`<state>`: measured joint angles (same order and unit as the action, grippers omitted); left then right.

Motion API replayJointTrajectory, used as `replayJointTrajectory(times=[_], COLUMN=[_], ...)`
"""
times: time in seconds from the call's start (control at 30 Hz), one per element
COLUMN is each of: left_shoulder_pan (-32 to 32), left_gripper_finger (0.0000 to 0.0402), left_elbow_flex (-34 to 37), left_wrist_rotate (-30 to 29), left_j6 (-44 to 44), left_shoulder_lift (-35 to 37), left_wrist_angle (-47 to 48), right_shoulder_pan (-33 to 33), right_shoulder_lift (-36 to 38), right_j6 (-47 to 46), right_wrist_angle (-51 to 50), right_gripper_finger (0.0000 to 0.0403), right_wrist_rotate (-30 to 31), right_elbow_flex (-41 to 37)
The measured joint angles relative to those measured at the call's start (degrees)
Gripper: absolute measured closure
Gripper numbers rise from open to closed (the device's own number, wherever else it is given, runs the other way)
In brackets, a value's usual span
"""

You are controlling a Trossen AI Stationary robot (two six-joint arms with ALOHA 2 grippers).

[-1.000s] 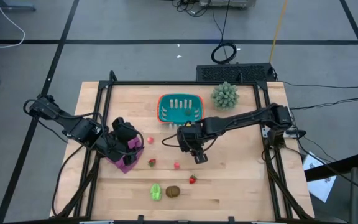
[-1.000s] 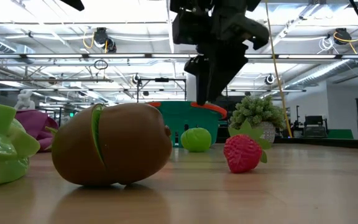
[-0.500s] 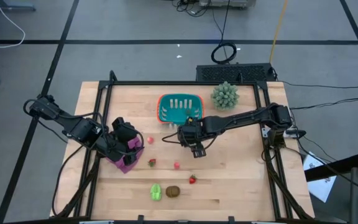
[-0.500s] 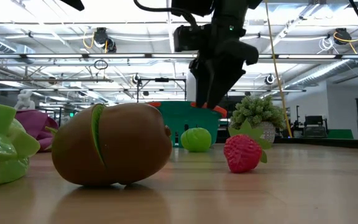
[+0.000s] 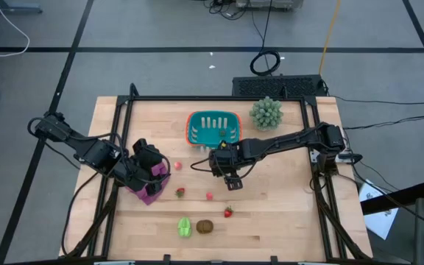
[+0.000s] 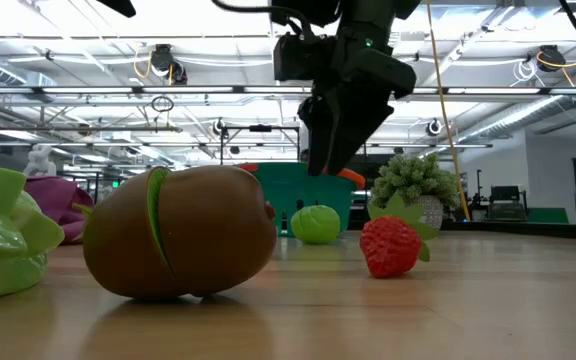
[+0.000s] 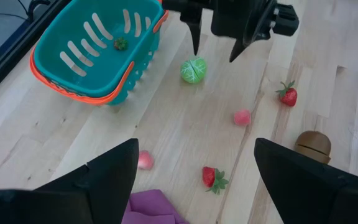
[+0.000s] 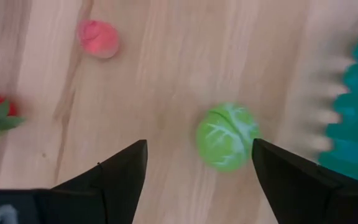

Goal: Pick and placing Produce into tupperware
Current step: Put the right cabbage half into the blue basket

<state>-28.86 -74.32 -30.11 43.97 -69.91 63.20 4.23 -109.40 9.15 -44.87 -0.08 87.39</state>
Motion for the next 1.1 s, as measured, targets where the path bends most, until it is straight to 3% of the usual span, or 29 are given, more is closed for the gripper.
replayJointTrajectory(times=[1.1], left_shoulder_pan=[0.02], left_gripper_finger=[0.0078], left_elbow_flex=[0.0], left_wrist_rotate=[0.11], left_j6=[0.07], left_shoulder_lift=[0.02], left_wrist_angle=[0.0], right_shoulder_pan=[-3.63], right_shoulder_lift=[-0.47], right_j6=[2.2], right_wrist_angle=[8.06], right_gripper_finger=[0.0126], right_wrist_rotate=[-1.59], right_elbow_flex=[-5.13])
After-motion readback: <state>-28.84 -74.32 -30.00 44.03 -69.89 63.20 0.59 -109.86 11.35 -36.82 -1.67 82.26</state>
